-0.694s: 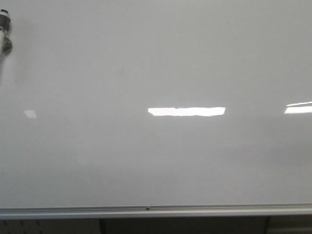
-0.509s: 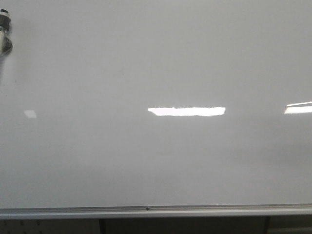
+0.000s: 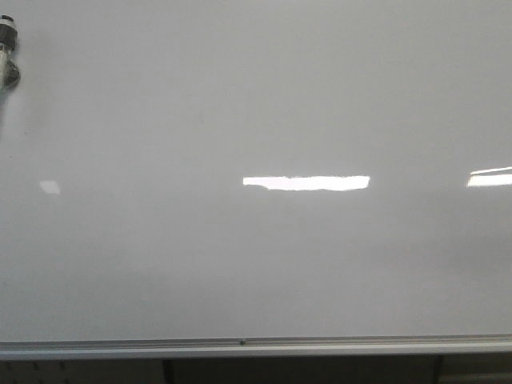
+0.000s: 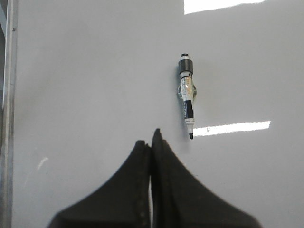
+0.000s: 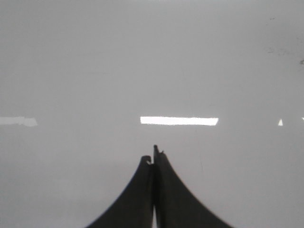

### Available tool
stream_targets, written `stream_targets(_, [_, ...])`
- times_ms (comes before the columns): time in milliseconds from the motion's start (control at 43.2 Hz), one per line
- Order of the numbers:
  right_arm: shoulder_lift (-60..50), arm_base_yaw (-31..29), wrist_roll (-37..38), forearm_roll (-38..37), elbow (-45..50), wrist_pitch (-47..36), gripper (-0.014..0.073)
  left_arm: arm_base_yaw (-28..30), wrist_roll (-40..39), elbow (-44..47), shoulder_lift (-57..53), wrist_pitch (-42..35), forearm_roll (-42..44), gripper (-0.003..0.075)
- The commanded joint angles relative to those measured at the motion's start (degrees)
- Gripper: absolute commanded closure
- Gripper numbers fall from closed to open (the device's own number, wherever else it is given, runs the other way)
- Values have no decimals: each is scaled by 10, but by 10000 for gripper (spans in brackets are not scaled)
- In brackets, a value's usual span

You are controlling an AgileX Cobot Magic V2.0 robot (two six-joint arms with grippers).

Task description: Write number 2 on whiteboard

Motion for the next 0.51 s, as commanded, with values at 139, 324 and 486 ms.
stream_targets(139, [-9, -3, -7, 0, 0, -58, 664, -1, -2, 13, -11, -77, -4, 740])
stream_targets(324, [-9, -3, -7, 0, -21, -55, 664, -1, -9, -14, -11, -96, -9, 740])
stream_targets(486, [-9, -3, -7, 0, -84, -7, 664, -1, -12, -95, -8, -42, -22, 740])
